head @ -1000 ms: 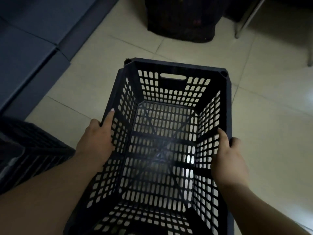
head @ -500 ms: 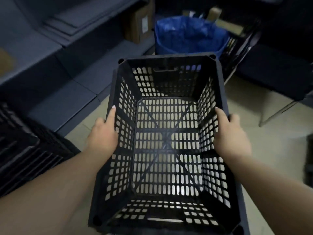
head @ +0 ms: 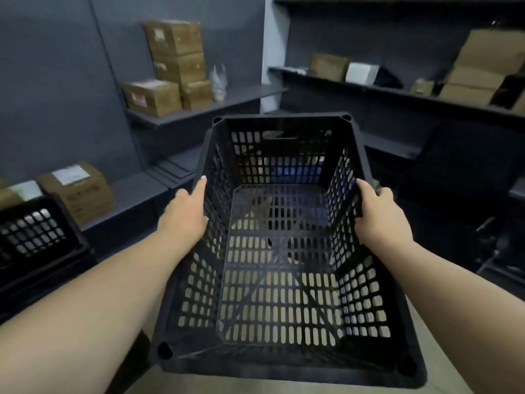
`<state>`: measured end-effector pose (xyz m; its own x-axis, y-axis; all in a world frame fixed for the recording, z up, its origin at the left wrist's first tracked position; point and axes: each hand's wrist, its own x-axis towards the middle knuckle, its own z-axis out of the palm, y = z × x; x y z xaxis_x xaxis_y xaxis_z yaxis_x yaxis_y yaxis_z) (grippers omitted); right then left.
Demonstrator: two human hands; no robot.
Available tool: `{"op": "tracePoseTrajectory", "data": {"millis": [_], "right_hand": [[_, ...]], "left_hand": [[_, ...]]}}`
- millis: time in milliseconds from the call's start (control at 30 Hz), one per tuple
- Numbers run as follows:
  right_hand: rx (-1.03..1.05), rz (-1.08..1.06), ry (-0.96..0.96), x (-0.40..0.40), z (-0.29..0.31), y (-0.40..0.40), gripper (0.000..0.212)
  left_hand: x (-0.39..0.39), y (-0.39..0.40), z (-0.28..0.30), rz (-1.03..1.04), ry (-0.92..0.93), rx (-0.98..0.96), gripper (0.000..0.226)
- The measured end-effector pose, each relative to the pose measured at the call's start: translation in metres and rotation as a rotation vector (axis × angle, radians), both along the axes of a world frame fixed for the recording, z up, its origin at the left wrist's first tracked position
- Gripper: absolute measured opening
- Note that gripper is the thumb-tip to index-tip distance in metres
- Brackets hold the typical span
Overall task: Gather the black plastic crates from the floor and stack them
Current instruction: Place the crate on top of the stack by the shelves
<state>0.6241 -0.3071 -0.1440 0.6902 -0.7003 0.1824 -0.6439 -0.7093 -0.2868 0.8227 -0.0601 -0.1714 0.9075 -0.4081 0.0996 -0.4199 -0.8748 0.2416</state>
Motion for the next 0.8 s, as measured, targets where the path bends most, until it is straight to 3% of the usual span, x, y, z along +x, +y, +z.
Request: {"op": "tracePoseTrajectory", "data": {"millis": [400,800], "right_hand": [[-0.056,0.114,-0.031,0.104,0.068,0.080,0.081],[-0.119,0.525,-0.110,0.281,0.124,0.157,0.080]], "left_hand": [[0.080,0.113,0.085,0.050,-0.097,0.017,0.085],[0.137,0.246,0.140,0.407,-0.230,-0.050,0.081]]}}
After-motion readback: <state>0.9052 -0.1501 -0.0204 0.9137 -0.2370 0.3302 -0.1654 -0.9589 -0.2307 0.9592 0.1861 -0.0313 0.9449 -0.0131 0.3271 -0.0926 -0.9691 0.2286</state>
